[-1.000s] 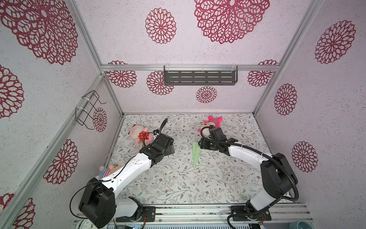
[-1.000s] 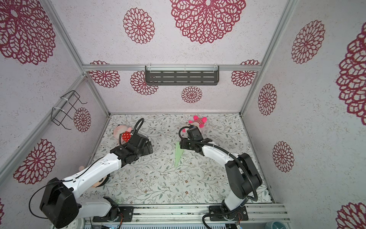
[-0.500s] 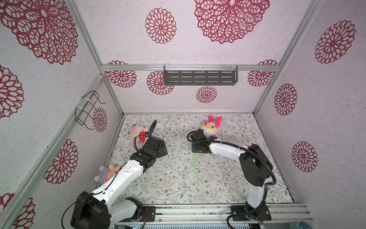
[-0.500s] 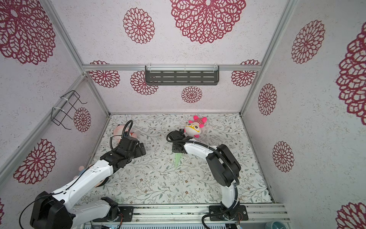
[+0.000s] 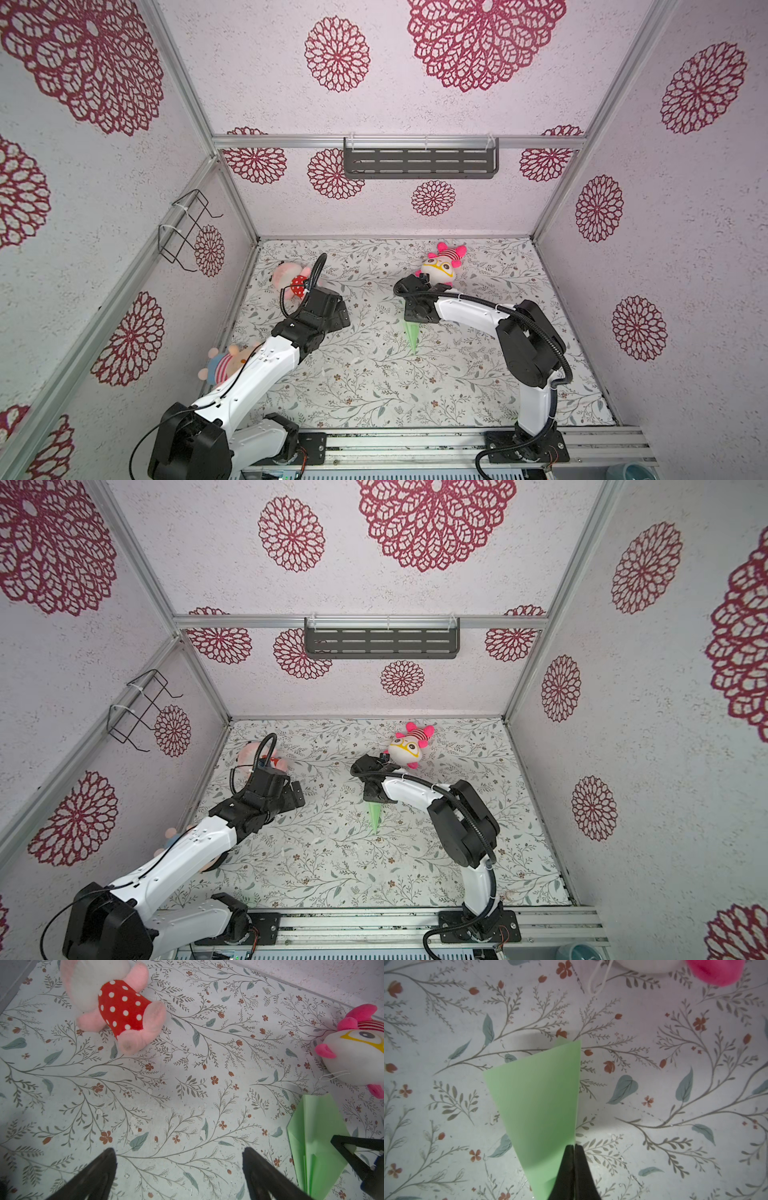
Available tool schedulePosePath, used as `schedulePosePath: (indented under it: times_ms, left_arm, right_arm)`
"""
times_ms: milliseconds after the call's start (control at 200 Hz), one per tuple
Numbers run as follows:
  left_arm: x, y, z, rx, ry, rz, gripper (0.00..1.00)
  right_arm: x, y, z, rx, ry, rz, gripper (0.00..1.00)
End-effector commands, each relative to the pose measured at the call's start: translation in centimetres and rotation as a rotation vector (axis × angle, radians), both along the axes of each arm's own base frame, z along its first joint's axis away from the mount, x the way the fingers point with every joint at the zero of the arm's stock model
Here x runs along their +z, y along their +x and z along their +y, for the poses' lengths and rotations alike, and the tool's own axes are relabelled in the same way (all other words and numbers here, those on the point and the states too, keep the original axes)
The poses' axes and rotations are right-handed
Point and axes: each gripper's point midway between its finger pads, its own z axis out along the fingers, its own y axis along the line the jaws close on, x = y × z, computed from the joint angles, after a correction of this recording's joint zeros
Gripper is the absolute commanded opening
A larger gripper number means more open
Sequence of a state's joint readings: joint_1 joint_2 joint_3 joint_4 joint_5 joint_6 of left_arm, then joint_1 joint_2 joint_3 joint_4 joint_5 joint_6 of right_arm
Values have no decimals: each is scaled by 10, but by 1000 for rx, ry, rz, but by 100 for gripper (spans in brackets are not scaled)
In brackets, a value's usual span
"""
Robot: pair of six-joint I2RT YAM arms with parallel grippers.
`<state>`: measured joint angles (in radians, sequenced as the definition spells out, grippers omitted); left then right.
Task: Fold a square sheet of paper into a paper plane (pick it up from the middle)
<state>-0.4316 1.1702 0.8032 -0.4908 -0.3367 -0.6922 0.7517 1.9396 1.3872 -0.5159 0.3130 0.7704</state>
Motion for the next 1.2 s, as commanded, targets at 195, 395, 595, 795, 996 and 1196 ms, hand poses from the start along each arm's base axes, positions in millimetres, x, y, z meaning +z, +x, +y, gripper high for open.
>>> schedulePosePath:
  times_ms: [195,395,595,795,996,1196]
  left_arm:
    - [17,-2,-9,6,-204,-78,98]
    - [18,3,-49,-124,-411,-117,98]
    - [-4,9,-80,-150,-580,-38,95]
    - [-26,16,-106,-137,-662,52,84]
    - [-47,22,-139,-158,-664,151,75]
    - [-65,18,-159,-197,-591,217,67]
  right_arm:
    - [79,-2,83,267,462,-122,0]
    - [77,-15,118,335,726,-92,0]
    - [49,-19,109,282,827,-60,0]
    - [28,-22,93,225,855,-27,2]
    - [19,-23,80,193,862,-9,4]
    - [15,-25,75,193,877,4,4]
